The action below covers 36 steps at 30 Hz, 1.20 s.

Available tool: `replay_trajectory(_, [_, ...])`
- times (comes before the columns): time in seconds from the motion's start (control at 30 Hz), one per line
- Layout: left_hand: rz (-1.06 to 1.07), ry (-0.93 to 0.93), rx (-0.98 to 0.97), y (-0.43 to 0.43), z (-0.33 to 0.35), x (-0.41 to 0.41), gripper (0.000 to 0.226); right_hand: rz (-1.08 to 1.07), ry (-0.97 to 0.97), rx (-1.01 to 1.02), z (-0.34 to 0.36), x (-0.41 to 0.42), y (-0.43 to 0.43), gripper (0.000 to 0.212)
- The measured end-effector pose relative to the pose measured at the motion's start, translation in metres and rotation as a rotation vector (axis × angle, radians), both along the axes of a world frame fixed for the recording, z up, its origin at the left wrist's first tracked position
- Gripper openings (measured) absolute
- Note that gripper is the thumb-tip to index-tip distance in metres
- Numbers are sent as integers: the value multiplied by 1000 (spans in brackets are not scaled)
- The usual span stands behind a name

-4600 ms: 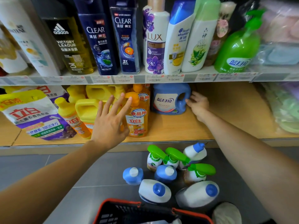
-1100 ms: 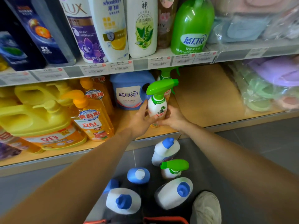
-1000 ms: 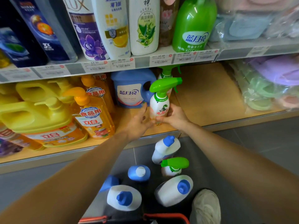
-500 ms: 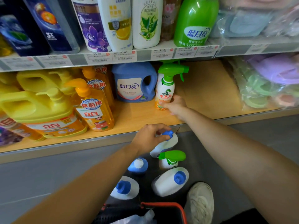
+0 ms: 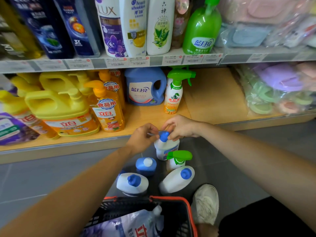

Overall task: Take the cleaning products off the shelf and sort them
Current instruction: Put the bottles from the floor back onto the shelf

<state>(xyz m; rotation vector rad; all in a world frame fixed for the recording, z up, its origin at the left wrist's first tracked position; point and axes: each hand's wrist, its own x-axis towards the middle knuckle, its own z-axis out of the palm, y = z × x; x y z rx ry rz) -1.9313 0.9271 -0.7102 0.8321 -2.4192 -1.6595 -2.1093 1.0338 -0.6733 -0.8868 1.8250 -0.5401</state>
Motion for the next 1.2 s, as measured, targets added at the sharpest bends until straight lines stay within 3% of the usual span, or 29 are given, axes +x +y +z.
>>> replay_trajectory(0.17, [-165, -95, -93, -5, 16, 51, 9, 31, 131, 3, 4, 18, 8, 39])
replay_trajectory(0.33, [-417, -329, -381, -19, 24, 108, 23, 64, 335, -3, 2, 33, 20, 32])
replay_trajectory(0.43, [-361, -441, -519, -43, 16, 135, 37, -3, 488, -67, -5, 34, 31, 24])
replay_trajectory(0.57, [-351, -558, -435, -57, -12, 163, 59, -122, 470, -124, -13, 36, 42, 22])
replay_trajectory(0.73, [-168, -484, -378, -43, -48, 173, 61, -143, 542, -109, -19, 42, 40, 31])
replay_trajectory(0.83, [-123, -459, -404, -42, -54, 174, 56, -82, 809, -111, -18, 49, 38, 40])
replay_trajectory(0.9, [-111, -458, -396, -42, -55, 175, 52, 24, 951, -245, -16, 62, 33, 47])
replay_trajectory(1.0, [-51, -451, -414, -48, -54, 181, 44, 263, 803, -297, -15, 87, 18, 45])
replay_trajectory(1.1, [18, -511, -442, -58, -52, 193, 43, 465, 737, -155, -28, 109, 6, 41])
replay_trajectory(1.2, [73, -563, -446, -68, -53, 208, 45, 534, 648, -44, -44, 117, 1, 43])
